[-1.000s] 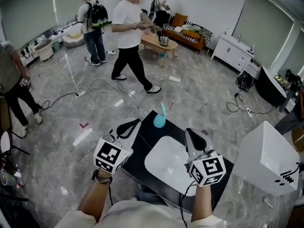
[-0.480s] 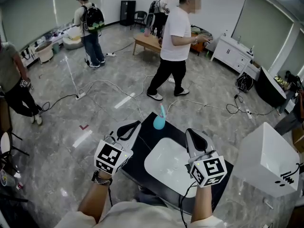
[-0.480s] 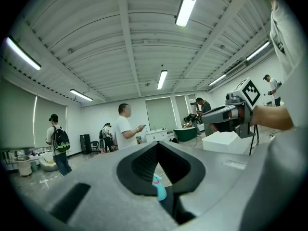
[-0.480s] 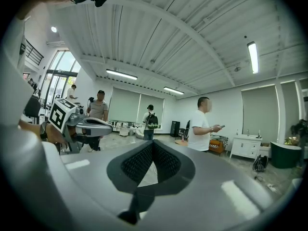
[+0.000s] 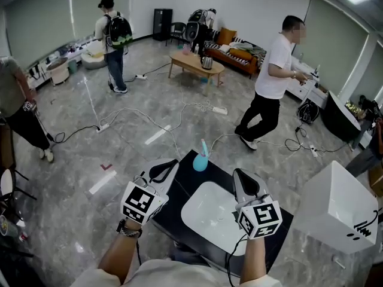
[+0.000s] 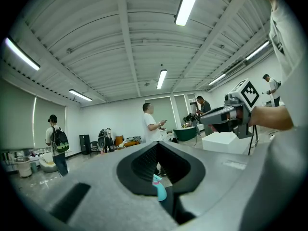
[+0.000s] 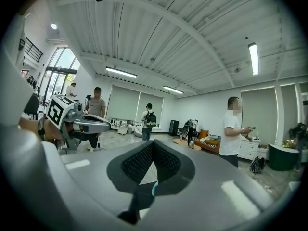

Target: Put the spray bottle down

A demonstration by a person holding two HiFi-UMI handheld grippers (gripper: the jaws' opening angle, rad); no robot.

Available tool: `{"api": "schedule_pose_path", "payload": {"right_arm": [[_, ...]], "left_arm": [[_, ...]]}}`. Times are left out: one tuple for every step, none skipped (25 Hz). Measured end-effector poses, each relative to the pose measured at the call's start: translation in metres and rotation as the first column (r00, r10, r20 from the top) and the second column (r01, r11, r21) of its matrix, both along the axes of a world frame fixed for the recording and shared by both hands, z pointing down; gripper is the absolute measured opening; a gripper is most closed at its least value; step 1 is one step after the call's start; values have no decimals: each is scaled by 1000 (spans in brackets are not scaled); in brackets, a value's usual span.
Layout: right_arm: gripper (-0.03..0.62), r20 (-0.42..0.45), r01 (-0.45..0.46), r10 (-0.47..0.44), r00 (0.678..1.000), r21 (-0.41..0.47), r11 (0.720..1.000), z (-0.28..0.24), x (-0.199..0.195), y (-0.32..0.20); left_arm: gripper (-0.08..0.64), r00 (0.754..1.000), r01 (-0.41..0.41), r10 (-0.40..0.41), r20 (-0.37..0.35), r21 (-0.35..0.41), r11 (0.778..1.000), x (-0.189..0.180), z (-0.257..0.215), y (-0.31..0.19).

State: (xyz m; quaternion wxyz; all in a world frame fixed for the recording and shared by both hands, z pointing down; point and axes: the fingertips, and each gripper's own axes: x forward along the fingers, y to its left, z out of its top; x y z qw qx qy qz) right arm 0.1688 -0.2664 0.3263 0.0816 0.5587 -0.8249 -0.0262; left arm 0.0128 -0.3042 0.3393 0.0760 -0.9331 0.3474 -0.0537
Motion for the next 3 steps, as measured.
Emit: {"api": "schedule_pose_path", "payload": {"right_arm": [[5,-6,-2,2,1000,0,1000,0,2,-1],[5,-12,-3,3,1000,-1,1000,1,3,-1],[5,-17,-4,4,1000,-2,1000,1,5,-1]], "left_arm": [[0,1000,0,0,1,0,1000,2,0,0],[0,1000,0,0,2,0,1000,4,-1,-1],[0,1000,0,0,4,-1,1000,5,-1,-1]]}}
